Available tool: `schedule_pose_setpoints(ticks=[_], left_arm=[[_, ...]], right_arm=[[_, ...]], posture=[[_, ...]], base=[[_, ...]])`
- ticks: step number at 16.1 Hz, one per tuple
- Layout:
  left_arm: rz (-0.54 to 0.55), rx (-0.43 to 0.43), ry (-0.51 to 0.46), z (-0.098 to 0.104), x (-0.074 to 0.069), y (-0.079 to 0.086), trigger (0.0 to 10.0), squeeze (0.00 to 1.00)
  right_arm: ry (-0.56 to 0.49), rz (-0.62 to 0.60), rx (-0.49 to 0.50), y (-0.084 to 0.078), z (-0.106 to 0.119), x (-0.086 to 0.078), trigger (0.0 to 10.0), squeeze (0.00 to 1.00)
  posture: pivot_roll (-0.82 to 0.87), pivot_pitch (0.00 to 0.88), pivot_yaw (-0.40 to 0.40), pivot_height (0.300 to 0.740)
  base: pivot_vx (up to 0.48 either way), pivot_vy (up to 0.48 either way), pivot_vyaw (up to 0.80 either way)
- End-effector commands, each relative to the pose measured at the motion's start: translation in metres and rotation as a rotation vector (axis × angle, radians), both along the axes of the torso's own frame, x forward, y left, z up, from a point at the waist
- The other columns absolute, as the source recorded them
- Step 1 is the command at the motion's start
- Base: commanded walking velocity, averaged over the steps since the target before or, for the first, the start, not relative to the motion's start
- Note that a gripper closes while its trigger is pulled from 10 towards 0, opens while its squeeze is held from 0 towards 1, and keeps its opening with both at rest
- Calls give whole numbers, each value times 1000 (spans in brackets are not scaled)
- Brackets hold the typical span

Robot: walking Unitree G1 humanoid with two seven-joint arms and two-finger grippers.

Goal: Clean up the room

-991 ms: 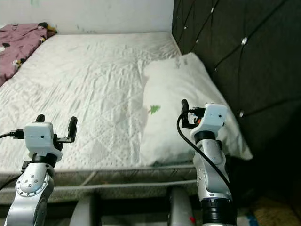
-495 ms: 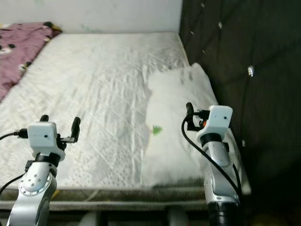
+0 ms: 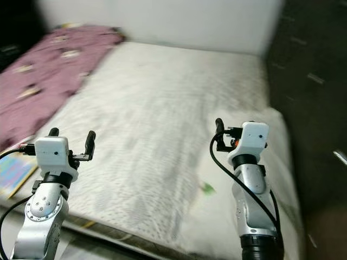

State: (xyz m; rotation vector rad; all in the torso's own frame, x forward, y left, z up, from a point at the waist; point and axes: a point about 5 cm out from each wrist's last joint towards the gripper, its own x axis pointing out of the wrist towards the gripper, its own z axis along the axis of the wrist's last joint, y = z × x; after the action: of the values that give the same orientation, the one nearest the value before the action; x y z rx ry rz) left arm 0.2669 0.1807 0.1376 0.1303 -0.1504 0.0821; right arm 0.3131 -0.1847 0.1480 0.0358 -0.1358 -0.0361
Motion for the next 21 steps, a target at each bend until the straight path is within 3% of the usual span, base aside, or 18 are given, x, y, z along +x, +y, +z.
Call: schedule_pose_setpoints(ticks=[1,11,14,21], left_arm=[[18,3,15,-1,0,2,10000,0],[35,-38,20,0,5,4,10000,0],[49,-16,17,1,6,4,10000,0],[9,-63,32,-2,7,-4,10000,0]], right_arm=[[17,-10,9,0,-3,-2,10000,0],[105,-34,-15,0,-15,1,10000,0],[99,-28,-16,0,-14,3,10000,0],[90,-18,-18,2,-13,5,10000,0]], posture=[[-8,11,35,740],[-10,7,30,740],[-8,1,27,740],[-8,0,26,740]], base=[[0,0,0],[0,0,-125],[0,0,-800],[0,35,0]])
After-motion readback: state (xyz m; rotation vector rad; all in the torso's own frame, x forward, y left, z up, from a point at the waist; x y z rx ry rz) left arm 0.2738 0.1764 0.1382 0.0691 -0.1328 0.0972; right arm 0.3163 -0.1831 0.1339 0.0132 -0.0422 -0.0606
